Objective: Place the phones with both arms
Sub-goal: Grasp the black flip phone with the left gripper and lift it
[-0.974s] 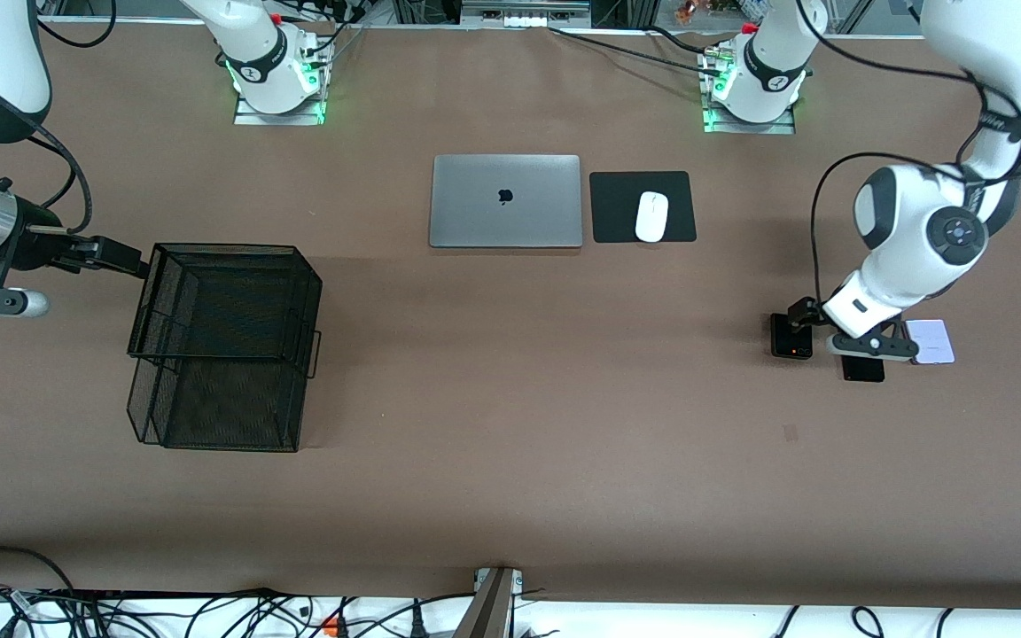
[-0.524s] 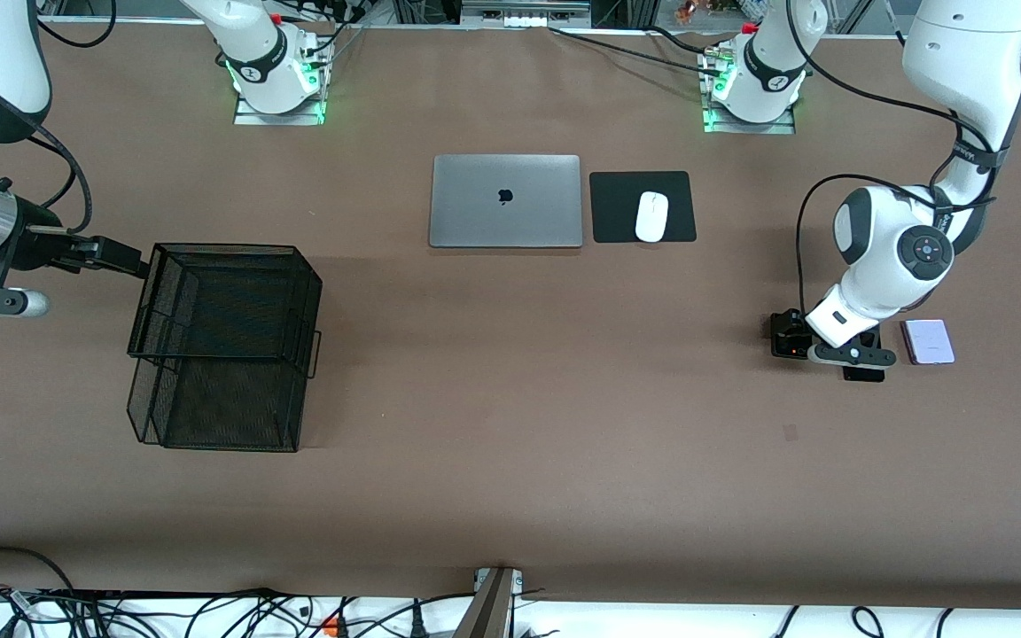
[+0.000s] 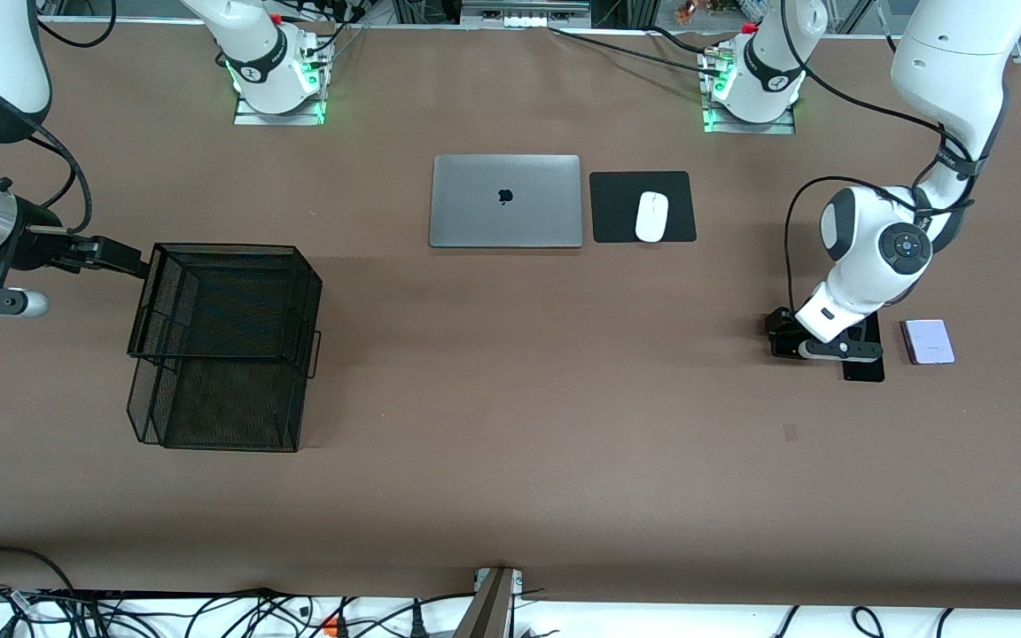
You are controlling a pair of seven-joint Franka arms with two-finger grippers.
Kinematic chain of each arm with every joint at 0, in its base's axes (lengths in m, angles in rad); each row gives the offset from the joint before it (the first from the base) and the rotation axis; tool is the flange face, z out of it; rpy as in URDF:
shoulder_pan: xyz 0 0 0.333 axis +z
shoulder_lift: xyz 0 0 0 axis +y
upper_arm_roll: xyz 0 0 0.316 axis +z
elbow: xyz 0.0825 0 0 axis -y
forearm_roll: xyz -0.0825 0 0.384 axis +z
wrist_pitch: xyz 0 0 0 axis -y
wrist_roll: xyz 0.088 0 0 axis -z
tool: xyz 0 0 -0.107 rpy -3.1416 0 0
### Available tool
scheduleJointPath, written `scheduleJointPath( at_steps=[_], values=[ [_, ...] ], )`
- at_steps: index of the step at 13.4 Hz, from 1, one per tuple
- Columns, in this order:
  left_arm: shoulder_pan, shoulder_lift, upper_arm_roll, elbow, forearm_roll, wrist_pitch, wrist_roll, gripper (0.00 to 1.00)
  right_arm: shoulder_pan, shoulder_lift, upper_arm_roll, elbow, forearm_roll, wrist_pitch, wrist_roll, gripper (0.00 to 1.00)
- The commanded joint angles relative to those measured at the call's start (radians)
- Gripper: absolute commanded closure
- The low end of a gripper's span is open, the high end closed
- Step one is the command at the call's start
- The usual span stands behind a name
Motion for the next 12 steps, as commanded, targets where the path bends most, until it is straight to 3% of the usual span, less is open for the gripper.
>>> scheduleJointPath(
  at_steps=[1, 3, 4, 8, 9, 10, 12],
  values=[
    [-0.005, 0.015, 0.002, -0.024, 0.014, 0.068, -0.034, 0.00, -0.008, -0.010, 0.002, 0.001, 0.015, -0.014, -0.015, 0.00],
    [-0.007, 0.034, 0.002, -0.031, 0.014, 0.104, -0.060, 0.00, -0.008, -0.010, 0.002, 0.001, 0.015, -0.012, -0.015, 0.00],
    [-0.007, 0.034, 0.001, -0.031, 0.014, 0.104, -0.066, 0.12, -0.008, -0.010, 0.002, 0.001, 0.015, -0.012, -0.015, 0.00],
    [-0.007, 0.043, 0.001, -0.028, 0.014, 0.104, -0.080, 0.83, -0.008, -0.010, 0.002, 0.001, 0.015, -0.012, -0.015, 0.00],
    [-0.007, 0.043, 0.001, -0.025, 0.014, 0.102, -0.082, 0.93, -0.008, -0.010, 0.002, 0.001, 0.015, -0.012, -0.015, 0.00],
    [-0.007, 0.041, 0.001, -0.017, 0.014, 0.096, -0.092, 0.98, -0.008, -0.010, 0.002, 0.001, 0.016, -0.012, -0.015, 0.00],
    [-0.010, 0.034, -0.007, 0.007, 0.014, 0.087, -0.120, 0.99, -0.008, -0.010, 0.002, 0.001, 0.016, -0.012, -0.015, 0.00]
  ],
)
